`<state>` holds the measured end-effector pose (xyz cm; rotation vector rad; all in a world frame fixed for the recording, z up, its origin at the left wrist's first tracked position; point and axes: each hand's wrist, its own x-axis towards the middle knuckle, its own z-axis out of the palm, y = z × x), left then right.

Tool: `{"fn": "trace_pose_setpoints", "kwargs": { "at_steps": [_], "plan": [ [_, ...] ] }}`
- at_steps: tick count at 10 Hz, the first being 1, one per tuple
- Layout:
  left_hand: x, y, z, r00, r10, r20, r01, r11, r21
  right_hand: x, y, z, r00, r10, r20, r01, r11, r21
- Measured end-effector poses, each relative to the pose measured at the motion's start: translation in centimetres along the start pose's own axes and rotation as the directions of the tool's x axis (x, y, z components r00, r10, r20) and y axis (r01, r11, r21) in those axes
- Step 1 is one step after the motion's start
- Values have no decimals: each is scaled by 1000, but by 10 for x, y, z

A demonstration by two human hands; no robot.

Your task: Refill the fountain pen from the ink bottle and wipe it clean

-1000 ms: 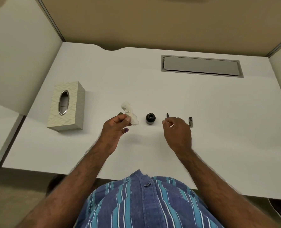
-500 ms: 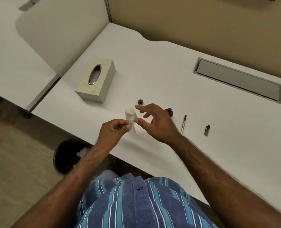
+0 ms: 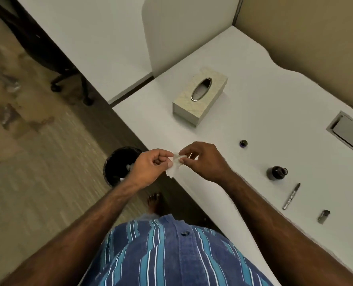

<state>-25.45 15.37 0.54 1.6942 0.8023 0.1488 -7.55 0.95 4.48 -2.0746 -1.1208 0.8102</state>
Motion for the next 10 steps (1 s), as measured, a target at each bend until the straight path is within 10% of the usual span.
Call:
{"fn": "trace_pose_setpoints", "kwargs": {
  "at_steps": [5, 10],
  "plan": [
    [15, -133, -151, 898, -305, -318, 285, 952, -109, 143, -66, 188, 992, 33, 119, -19, 992, -121],
    [14, -198, -184, 819, -468, -332, 413, 883, -225, 191, -56, 285, 943, 167, 287, -108, 972, -211]
  ]
}}
